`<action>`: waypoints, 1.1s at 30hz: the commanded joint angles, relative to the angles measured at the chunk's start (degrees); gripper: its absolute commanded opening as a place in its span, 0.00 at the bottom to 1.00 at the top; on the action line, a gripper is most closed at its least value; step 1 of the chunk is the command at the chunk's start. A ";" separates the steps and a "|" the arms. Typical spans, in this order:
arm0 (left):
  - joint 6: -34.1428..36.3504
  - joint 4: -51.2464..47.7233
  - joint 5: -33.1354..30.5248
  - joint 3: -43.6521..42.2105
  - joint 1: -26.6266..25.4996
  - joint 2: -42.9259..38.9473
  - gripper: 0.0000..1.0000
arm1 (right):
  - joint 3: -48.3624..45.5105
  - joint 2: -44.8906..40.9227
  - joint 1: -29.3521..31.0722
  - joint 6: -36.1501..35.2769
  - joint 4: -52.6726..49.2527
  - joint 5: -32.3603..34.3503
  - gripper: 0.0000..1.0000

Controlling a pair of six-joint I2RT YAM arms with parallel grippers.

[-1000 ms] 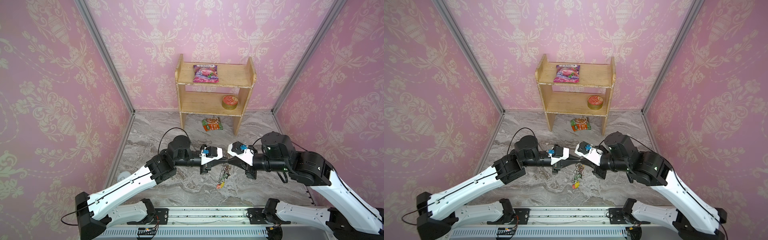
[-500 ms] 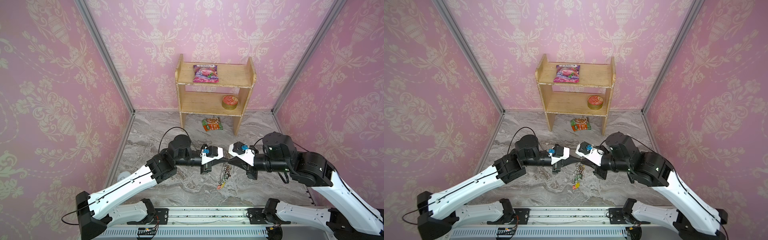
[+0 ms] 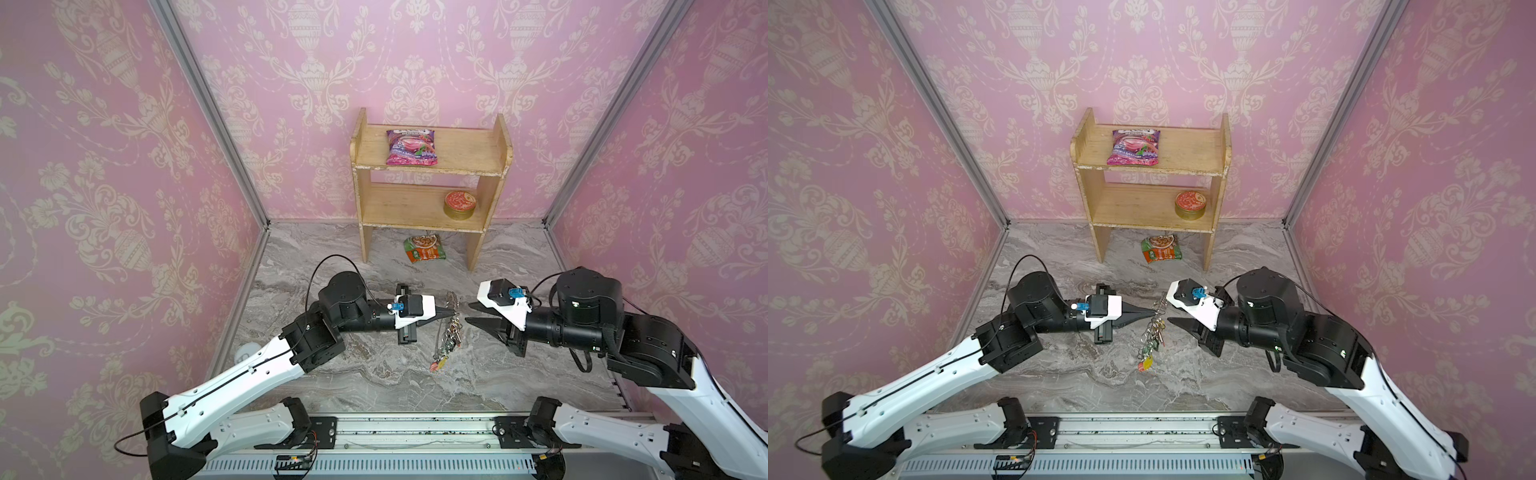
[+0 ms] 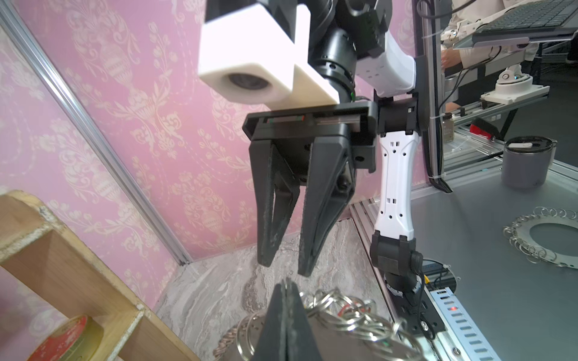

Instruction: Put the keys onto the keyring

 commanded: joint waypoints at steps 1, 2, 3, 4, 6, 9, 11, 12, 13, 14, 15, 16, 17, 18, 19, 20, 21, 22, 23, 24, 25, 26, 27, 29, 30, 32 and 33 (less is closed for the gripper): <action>0.65 9.46 0.17 -1.16 -0.17 -1.10 0.00 | -0.05 -1.15 -0.12 1.06 4.14 0.50 0.29; -0.11 11.35 0.28 -1.68 -0.17 -0.95 0.00 | -0.09 -1.30 -0.08 1.04 4.99 0.00 0.28; -0.67 13.30 0.53 -1.98 -0.08 -0.66 0.00 | 0.09 -1.46 -0.09 0.95 5.61 -0.66 0.28; -0.95 14.49 0.71 -2.22 -0.08 -0.46 0.00 | 0.25 -1.49 -0.10 0.92 6.01 -1.29 0.27; -1.89 16.78 1.27 -2.60 0.09 0.27 0.00 | 0.56 -1.68 -0.15 1.13 6.77 -2.29 0.26; -4.29 20.74 2.14 -3.30 0.83 1.11 0.00 | 0.18 -2.38 -0.09 1.54 8.59 -3.39 0.21; -5.67 22.38 2.43 -3.53 1.15 1.61 0.00 | -0.43 -2.07 -0.15 1.90 9.51 -4.15 0.17; -5.90 22.64 2.56 -3.40 1.15 1.85 0.00 | -0.70 -1.80 -0.12 2.11 9.79 -4.60 0.16; -6.15 22.81 2.65 -3.33 1.15 2.06 0.00 | -0.96 -1.62 -0.14 2.26 10.02 -4.81 0.16; -6.41 23.27 2.68 -3.28 1.15 2.32 0.00 | -1.34 -1.46 -0.15 2.52 10.38 -5.25 0.15; -6.40 23.67 2.57 -3.35 1.15 2.48 0.00 | -1.79 -1.43 -0.18 2.88 10.76 -5.89 0.14; -6.51 24.02 2.29 -3.40 1.14 2.52 0.00 | -2.08 -1.28 -0.09 3.35 10.94 -6.31 0.14; -6.59 24.56 1.98 -3.57 1.15 2.70 0.00 | -2.38 -1.16 -0.07 3.82 10.97 -6.74 0.14; -6.76 25.22 1.72 -3.63 1.24 2.75 0.00 | -2.63 -1.00 -0.15 4.19 10.76 -6.82 0.14; -6.98 25.67 1.63 -3.68 1.24 2.86 0.00 | -2.96 -0.91 -0.15 4.57 10.83 -6.86 0.14; -7.34 26.33 1.52 -3.79 1.24 2.93 0.00 | -3.65 -1.08 -0.11 5.12 11.20 -6.86 0.14; -7.80 27.01 1.60 -3.83 1.31 3.06 0.00 | -4.36 -1.19 -0.15 5.54 11.71 -6.86 0.14; -8.13 27.65 1.59 -3.87 1.33 3.12 0.00 | -4.97 -1.19 -0.14 5.86 12.20 -6.65 0.14; -8.46 28.32 1.51 -3.95 1.33 3.22 0.00 | -5.44 -1.11 -0.16 6.07 12.45 -6.43 0.14; -8.80 28.69 1.56 -3.88 1.33 3.25 0.00 | -5.71 -1.09 -0.23 6.18 12.64 -6.22 0.13; -9.26 29.13 1.60 -3.86 1.34 3.31 0.00 | -6.16 -1.16 -0.23 6.33 13.21 -5.86 0.13; -9.74 29.52 1.73 -3.77 1.33 3.32 0.00 | -6.65 -1.25 -0.24 6.41 13.81 -5.83 0.13; -10.04 29.93 1.85 -3.69 1.33 3.43 0.00 | -6.94 -1.34 -0.22 6.44 14.31 -5.77 0.12; -10.72 30.29 2.21 -3.53 1.33 3.66 0.00 | -7.17 -1.34 -0.22 6.49 14.88 -5.95 0.11; -10.92 30.53 2.37 -3.60 1.33 3.66 0.00 | -7.24 -1.34 -0.24 6.46 15.01 -5.94 0.10; -11.20 30.89 2.48 -3.64 1.33 3.82 0.00 | -7.25 -1.66 -0.22 6.45 15.18 -5.75 0.09; -11.30 31.09 2.48 -3.84 1.33 3.87 0.00 | -7.18 -1.76 -0.21 6.45 15.04 -5.48 0.09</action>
